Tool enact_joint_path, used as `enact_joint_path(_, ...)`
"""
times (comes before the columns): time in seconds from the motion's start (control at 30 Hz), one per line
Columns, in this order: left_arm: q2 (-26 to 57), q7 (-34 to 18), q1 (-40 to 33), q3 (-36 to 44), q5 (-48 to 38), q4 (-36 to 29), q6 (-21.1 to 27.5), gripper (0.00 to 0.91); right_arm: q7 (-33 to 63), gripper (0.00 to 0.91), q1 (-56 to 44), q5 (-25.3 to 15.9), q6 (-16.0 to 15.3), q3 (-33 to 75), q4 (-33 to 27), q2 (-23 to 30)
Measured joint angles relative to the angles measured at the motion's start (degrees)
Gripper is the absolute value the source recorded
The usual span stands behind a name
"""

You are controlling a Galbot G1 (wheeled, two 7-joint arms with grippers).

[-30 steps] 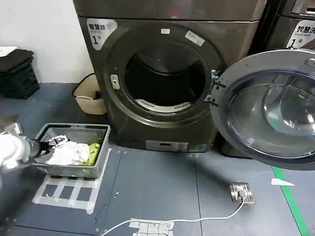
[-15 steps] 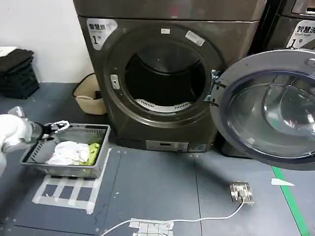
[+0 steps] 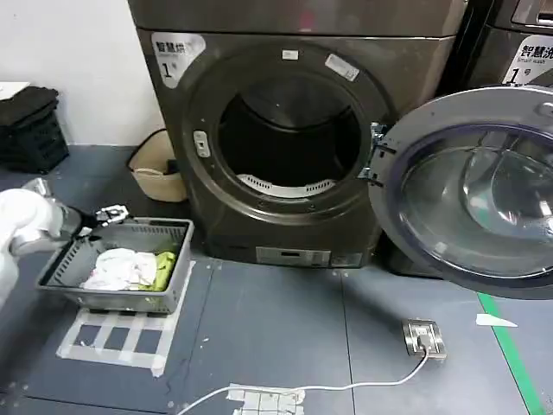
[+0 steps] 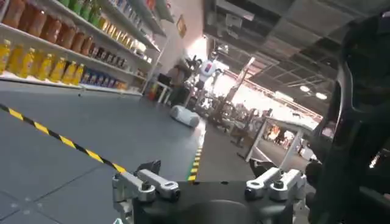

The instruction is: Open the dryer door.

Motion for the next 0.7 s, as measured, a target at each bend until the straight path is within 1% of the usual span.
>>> enact_joint_path(0.43,-0.80,-0.43,-5.93,5.20,0.03,7.30,0.00,0.907,-0.11,0.907,0.28,-0.08,0.16,-0.53,-0.19,0.00)
enact_joint_path(0.6,-0.78,-0.73,-8.96,9.14,-1.97,9.75,0.00,0.907,-0.15,0.907,0.56,-0.20,0.29,-1.08,-0.17,0.00)
enact_joint_path(0.7,-1.59,-1.12,-11.34,11.46,-1.69,11.39,0.00,0.907,-0.17,0.907,0.69,-0.30,0.41,-1.27,-0.19,0.00)
